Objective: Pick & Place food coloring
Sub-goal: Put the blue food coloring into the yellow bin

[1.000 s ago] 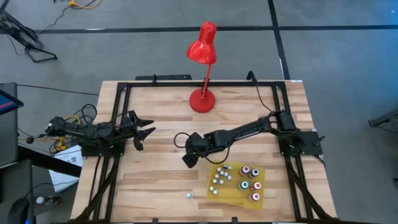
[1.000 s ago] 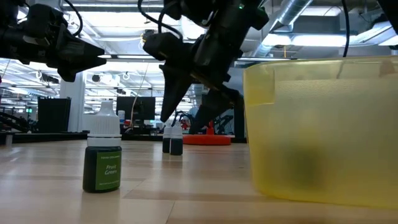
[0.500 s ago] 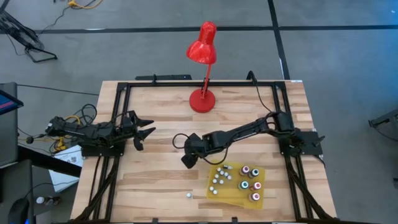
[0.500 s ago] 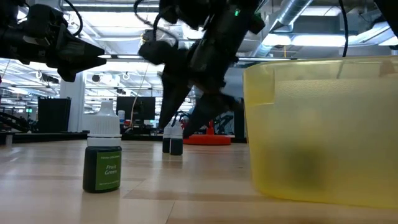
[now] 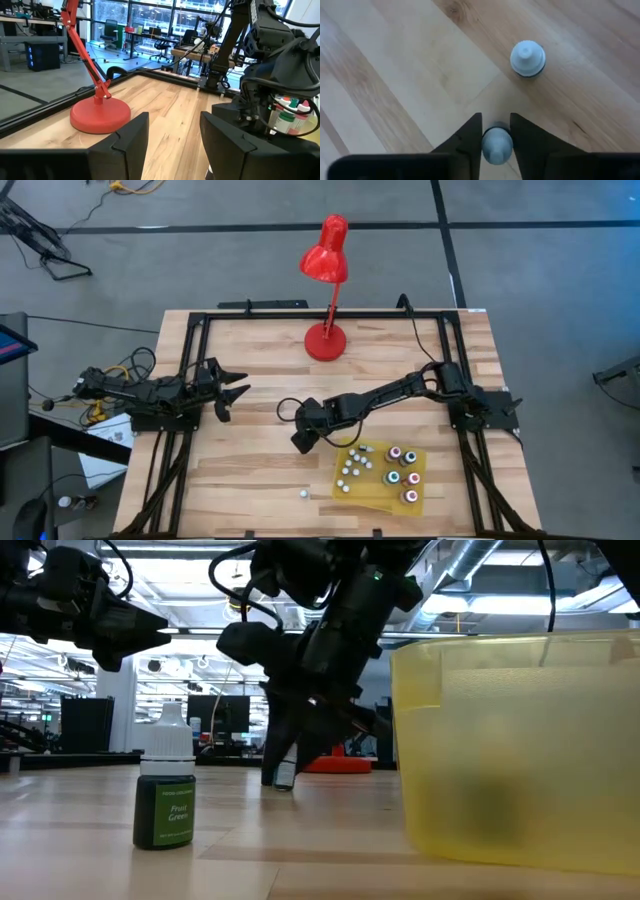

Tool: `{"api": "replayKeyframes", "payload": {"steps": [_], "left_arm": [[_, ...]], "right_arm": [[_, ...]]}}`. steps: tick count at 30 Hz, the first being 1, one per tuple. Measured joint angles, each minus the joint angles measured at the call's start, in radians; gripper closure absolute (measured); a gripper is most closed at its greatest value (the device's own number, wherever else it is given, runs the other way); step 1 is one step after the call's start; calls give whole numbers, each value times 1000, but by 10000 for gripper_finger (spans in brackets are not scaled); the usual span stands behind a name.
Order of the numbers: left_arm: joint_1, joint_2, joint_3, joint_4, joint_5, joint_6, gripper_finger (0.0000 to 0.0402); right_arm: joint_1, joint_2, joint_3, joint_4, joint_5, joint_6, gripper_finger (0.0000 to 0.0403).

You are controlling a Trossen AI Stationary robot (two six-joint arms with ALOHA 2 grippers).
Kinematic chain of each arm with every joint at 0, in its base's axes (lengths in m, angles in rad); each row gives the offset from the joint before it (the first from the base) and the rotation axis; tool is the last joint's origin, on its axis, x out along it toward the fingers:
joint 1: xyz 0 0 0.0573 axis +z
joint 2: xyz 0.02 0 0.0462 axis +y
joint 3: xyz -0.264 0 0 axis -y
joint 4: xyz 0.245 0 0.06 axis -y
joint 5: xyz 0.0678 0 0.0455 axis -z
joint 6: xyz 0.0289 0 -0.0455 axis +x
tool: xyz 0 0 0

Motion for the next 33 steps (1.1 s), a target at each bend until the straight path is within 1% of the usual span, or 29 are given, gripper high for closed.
{"api": "replayKeyframes", "payload": {"steps": [3, 5, 8, 13, 17, 23, 25, 29, 33], "left_arm": [[0, 0, 0, 0, 0, 0, 233], [0, 0, 0, 0, 0, 0, 233], [0, 0, 0, 0, 0, 0, 233], [0, 0, 0, 0, 0, 0, 233], [0, 0, 0, 0, 0, 0, 233], [0, 0, 0, 0, 0, 0, 233], [0, 0, 0, 0, 0, 0, 233], [0, 0, 0, 0, 0, 0, 233], [0, 0, 0, 0, 0, 0, 233]], "right_arm": [[1, -1, 0, -3, -14, 0, 339], [8, -9, 0, -12, -13, -9, 348], [25, -32, -1, -17, -3, -23, 349], [78, -105, 0, -69, 71, 6, 341], [156, -152, 0, -151, 132, 86, 343], [293, -168, 0, -263, 212, 298, 343], [332, -167, 23, -330, 257, 357, 343], [384, -167, 89, -459, 341, 414, 342], [412, -167, 126, -515, 361, 424, 342]]}}
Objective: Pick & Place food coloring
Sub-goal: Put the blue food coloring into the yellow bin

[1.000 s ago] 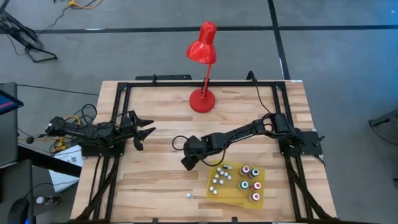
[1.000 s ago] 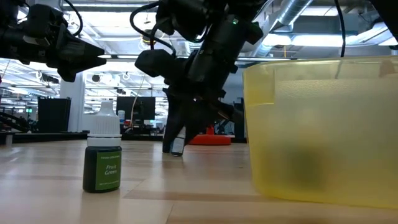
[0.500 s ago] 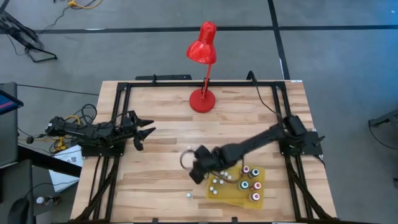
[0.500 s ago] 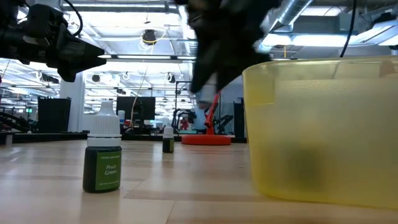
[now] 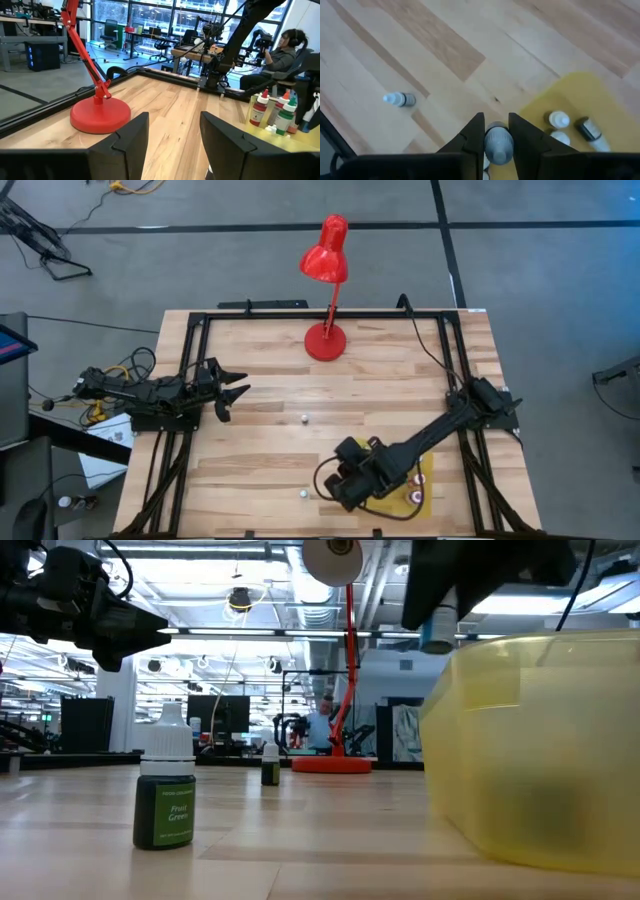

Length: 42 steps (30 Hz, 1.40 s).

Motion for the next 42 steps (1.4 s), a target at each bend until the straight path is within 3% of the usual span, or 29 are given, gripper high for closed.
{"api": "replayKeyframes", "payload": {"steps": [13, 19, 33, 42], "left_arm": [[0, 0, 0, 0, 0, 0, 233], [0, 0, 0, 0, 0, 0, 233], [0, 13, 0, 0, -1, 0, 233], [0, 13, 0, 0, 0, 0, 233]], "right_arm": [[93, 4, -41, -12, -115, 221, 342], [99, 79, -40, 10, -189, 249, 342], [97, 101, -42, -23, -162, 224, 340], [95, 101, -42, -23, -152, 224, 313]]}}
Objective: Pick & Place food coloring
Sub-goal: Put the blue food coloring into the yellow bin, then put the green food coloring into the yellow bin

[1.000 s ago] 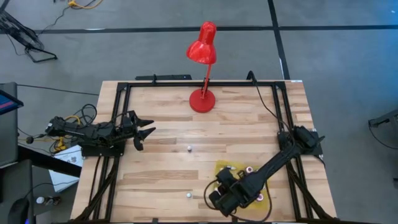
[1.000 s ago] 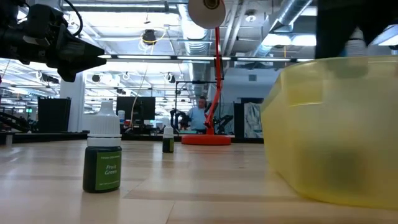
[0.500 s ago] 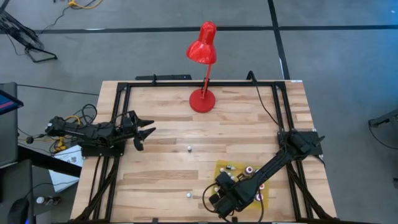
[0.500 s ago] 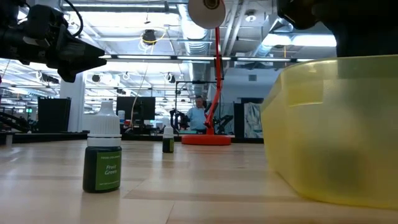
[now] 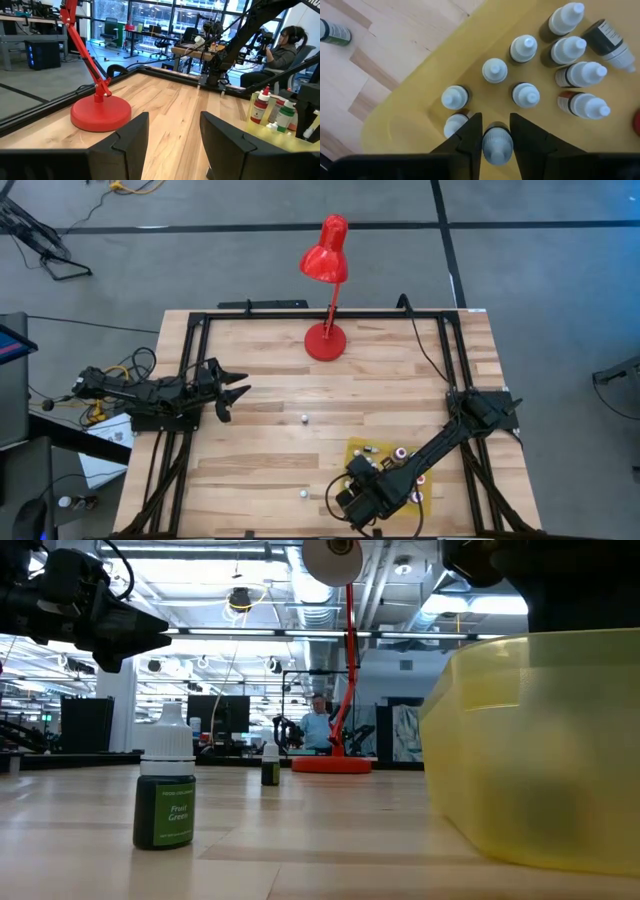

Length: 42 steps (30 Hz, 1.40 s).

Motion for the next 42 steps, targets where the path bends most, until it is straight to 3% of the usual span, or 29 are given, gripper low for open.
{"api": "replayKeyframes", "payload": {"steps": [31, 37, 42], "left_arm": [[0, 0, 0, 0, 0, 0, 233], [0, 0, 0, 0, 0, 0, 233], [0, 0, 0, 0, 0, 0, 233]], "right_arm": [[-25, -9, 1, -5, -14, -1, 310], [-28, -10, 121, -160, -10, -42, 310], [-50, -10, 209, -242, 66, -107, 310]]}}
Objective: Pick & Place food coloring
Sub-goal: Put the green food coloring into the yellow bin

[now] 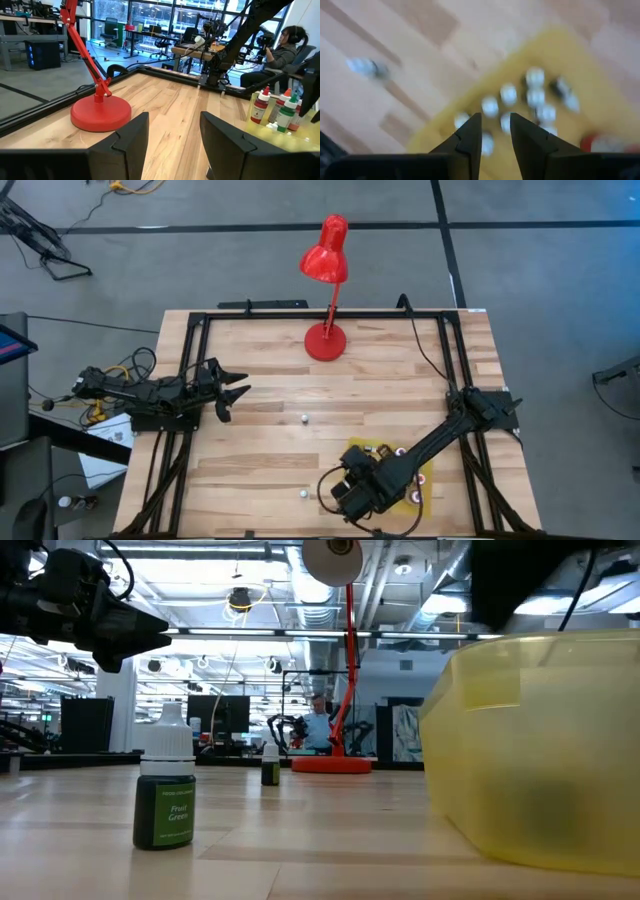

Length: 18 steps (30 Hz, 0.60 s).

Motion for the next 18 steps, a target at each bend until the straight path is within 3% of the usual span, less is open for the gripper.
{"api": "replayKeyframes", "payload": {"steps": [7, 14, 18], "left_arm": [[0, 0, 0, 0, 0, 0, 233], [0, 0, 0, 0, 0, 0, 233], [0, 0, 0, 0, 0, 0, 233]], "right_arm": [[-98, 0, 25, 94, 194, -202, 310], [-244, 12, 25, 338, 160, -517, 309], [-314, 10, 25, 414, 100, -600, 291]]}}
